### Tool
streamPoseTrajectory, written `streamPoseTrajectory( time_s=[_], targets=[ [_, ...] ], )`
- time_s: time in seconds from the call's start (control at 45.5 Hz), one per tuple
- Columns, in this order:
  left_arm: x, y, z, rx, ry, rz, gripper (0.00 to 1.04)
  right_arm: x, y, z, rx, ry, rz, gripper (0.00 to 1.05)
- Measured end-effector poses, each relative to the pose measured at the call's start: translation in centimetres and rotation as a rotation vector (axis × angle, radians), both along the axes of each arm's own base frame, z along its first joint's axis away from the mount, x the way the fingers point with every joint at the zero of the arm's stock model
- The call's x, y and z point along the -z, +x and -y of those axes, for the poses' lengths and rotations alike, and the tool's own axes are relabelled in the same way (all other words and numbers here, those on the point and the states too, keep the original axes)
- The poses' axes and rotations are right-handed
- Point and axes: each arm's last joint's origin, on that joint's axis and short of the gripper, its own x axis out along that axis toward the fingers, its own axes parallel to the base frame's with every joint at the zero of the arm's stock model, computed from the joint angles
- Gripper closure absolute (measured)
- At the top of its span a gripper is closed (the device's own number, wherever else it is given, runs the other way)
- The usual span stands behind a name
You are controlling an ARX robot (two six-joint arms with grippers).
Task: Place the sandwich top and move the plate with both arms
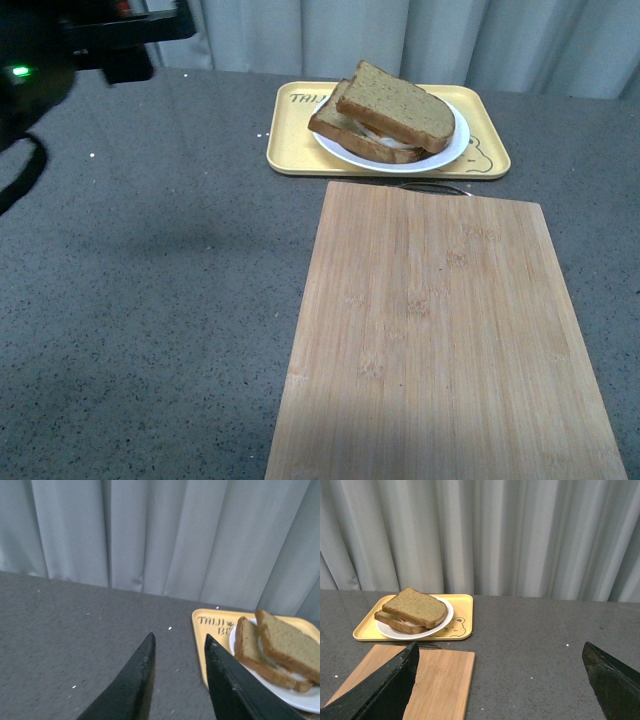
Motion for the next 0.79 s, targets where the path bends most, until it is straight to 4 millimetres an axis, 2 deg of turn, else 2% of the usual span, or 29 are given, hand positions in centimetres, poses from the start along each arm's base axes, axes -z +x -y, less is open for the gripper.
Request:
streamPoseTrajectory(
  time_s=[0.154, 0.198, 0.461, 0.593, 0.791],
  targets=[
    [0.3, -2.6, -2.0, 0.000, 0.041, -0.030, 0.92, 0.0, 0.0, 0.0, 0.000, 0.000, 0.000, 0.09],
    [0.2, -3.7, -2.8, -0.001, 0.049, -0.036, 1.01, 0.0, 0.0, 0.0, 0.001, 0.000, 0.000, 0.09],
    [-0.8, -8.2, -5.7, 0.000, 0.062, -0.043, 1.01, 0.0, 0.0, 0.0, 0.000, 0.000, 0.000, 0.09],
    [-1.8, -10.0, -6.5, 0.004, 0.060, -0.028, 1.01, 0.0, 0.0, 0.0, 0.001, 0.000, 0.000, 0.09],
    [-1.7, -12.2, -7.4, 0.003, 0.064, -0.034, 1.01, 0.0, 0.0, 0.0, 0.001, 0.000, 0.000, 0.09]
  ],
)
